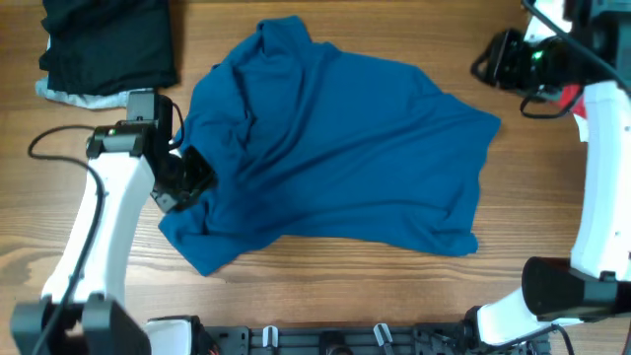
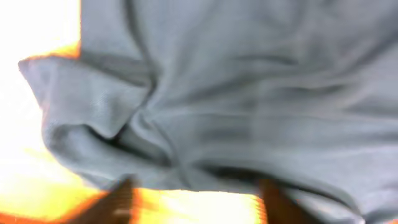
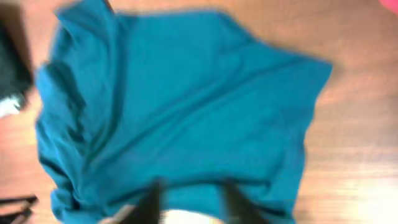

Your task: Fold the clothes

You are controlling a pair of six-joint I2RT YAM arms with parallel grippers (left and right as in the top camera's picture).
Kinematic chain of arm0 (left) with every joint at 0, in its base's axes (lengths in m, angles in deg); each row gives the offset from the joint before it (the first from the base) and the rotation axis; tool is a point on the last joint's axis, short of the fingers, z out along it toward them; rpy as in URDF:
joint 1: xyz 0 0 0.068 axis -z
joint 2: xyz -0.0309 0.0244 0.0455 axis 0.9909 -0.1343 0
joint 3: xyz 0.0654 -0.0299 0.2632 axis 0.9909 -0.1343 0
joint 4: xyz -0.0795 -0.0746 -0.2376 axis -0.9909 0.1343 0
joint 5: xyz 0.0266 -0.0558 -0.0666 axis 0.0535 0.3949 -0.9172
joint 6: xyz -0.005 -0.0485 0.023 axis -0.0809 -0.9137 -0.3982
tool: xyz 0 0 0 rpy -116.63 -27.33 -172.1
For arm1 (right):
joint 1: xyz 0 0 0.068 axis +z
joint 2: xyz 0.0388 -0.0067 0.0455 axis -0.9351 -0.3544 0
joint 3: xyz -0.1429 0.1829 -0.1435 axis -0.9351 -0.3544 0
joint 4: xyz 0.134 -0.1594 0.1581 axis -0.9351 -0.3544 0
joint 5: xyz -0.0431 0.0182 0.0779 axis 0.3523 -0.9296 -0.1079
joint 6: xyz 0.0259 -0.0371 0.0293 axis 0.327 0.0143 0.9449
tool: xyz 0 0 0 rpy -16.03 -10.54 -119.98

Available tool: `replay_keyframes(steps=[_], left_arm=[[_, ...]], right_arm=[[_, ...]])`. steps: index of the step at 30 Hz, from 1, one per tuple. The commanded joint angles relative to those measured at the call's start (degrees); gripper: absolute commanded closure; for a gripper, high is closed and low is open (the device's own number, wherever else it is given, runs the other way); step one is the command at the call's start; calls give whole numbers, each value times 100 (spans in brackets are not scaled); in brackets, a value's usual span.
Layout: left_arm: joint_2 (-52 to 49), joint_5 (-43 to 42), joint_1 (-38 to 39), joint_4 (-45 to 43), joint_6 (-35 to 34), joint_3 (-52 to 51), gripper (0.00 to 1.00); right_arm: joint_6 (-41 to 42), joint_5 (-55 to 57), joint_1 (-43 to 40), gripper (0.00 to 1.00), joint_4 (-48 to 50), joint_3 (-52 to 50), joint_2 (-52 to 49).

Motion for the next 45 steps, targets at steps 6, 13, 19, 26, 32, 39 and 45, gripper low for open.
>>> replay_keyframes(steps=[6, 13, 19, 26, 32, 39, 45], left_arm=[[63, 92, 404, -203, 251, 2, 0], [61, 92, 404, -205, 251, 2, 0], [63, 92, 404, -203, 251, 2, 0], [61, 114, 404, -136, 365, 2, 0], [61, 114, 404, -116, 363, 2, 0], [61, 116, 404, -85, 365, 2, 0], [61, 118, 404, -70, 365, 2, 0]], right_arm=[[1449, 1167, 616, 96, 144, -2028, 219], [1867, 868, 520, 95, 1499, -4666, 544], [2365, 839, 522, 92, 2068, -5711, 544], [2769, 527, 264, 89, 3189, -6861, 544], [2702, 376, -225, 87, 3670, -7377, 533], [3008, 295, -647, 88, 4402, -8164, 533], [2979, 614, -1683, 94, 4107, -7742, 533]])
